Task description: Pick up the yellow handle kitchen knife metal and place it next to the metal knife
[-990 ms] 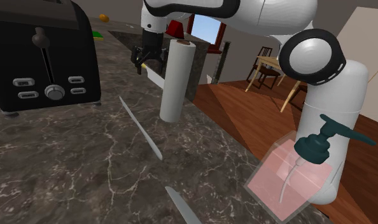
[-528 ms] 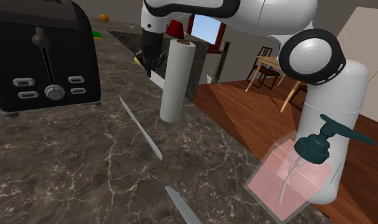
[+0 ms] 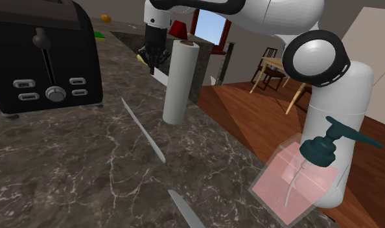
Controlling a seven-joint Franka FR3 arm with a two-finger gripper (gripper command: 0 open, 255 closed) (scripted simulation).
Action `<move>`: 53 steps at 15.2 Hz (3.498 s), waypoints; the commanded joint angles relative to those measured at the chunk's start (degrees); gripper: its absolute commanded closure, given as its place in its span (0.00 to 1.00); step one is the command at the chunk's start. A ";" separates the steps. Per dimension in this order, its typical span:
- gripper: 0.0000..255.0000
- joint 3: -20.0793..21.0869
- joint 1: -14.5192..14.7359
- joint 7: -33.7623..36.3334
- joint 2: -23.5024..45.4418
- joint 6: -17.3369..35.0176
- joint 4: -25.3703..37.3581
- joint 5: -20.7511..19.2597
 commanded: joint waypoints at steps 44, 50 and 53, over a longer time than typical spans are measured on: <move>1.00 11.28 19.45 30.64 -10.86 -10.48 -0.27 0.47; 1.00 14.75 24.85 39.13 -8.56 -11.10 2.46 -0.78; 1.00 16.41 27.99 43.49 -6.35 -11.85 5.22 -1.94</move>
